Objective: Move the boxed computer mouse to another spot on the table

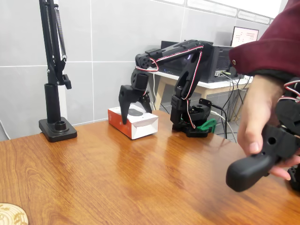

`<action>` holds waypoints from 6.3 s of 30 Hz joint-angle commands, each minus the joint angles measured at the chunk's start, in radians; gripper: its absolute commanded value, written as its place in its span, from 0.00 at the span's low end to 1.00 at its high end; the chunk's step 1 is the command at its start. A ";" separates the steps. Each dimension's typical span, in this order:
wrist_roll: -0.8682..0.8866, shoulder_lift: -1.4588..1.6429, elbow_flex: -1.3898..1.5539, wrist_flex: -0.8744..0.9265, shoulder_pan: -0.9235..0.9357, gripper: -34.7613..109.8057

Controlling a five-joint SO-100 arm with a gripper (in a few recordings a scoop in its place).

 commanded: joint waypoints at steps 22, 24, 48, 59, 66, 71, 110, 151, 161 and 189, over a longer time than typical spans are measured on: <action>0.149 -0.026 -0.121 -0.213 -0.126 0.98; 0.140 -0.003 -0.115 -0.229 -0.112 0.98; 0.092 -0.270 -0.026 -2.642 -0.298 0.24; -0.021 0.285 0.324 -2.858 -0.356 0.24; -0.115 0.620 0.488 -2.858 -0.250 0.24; -0.120 0.667 0.451 -2.856 -0.213 0.24; 0.054 1.123 0.638 -2.858 -0.301 0.24; 0.054 1.123 0.638 -2.856 -0.301 0.24; 0.054 1.123 0.638 -2.856 -0.301 0.24; 0.054 1.123 0.638 -2.856 -0.301 0.24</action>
